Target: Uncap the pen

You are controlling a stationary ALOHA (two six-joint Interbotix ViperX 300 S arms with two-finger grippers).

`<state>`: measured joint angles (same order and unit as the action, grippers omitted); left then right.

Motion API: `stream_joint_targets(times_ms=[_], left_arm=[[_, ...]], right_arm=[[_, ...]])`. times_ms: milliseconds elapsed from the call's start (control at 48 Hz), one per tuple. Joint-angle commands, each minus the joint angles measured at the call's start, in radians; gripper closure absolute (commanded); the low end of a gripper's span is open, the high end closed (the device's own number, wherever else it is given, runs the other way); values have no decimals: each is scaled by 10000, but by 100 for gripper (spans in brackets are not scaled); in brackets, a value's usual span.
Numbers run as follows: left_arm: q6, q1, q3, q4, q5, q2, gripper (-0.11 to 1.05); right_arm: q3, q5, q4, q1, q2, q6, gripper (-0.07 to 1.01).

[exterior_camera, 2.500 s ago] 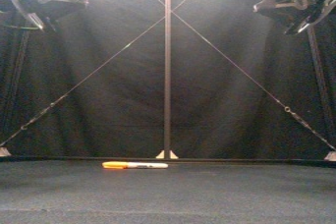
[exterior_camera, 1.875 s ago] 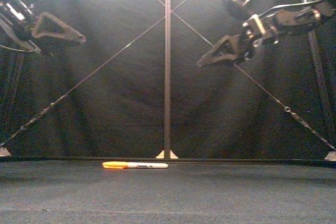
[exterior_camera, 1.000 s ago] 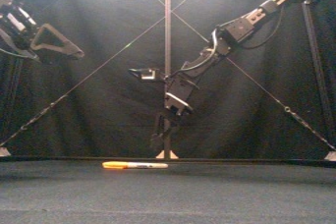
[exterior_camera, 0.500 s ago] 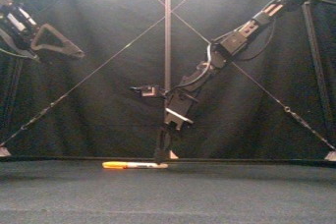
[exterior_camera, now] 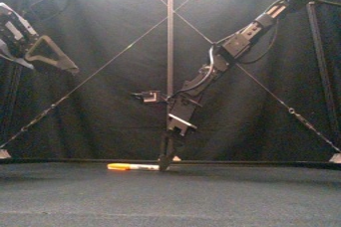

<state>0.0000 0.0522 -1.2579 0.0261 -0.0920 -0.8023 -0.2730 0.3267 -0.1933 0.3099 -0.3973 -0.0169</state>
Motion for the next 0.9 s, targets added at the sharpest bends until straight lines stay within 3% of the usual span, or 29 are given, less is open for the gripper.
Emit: stream_joint_targets(times_ms=[21,375,500,688,896], left_arm=[[15,46,138,61,-31,31,78],[46,138,552,31,31,491,54],[61,322,905,-15,61,1150,46],[77,752,1197,-368,322,1841,33],[77,798,1319,-460,598,2178,22]], right_arm=[[153,15,-31,31,261,-31,43],[-61,15,-215,-675,1457,15,45],[-107,153,-230,-1074,1810,0,45],[-92,552,-245,-1779,2163,46,45],[-123,614,-307,-2132,2393,77,45]])
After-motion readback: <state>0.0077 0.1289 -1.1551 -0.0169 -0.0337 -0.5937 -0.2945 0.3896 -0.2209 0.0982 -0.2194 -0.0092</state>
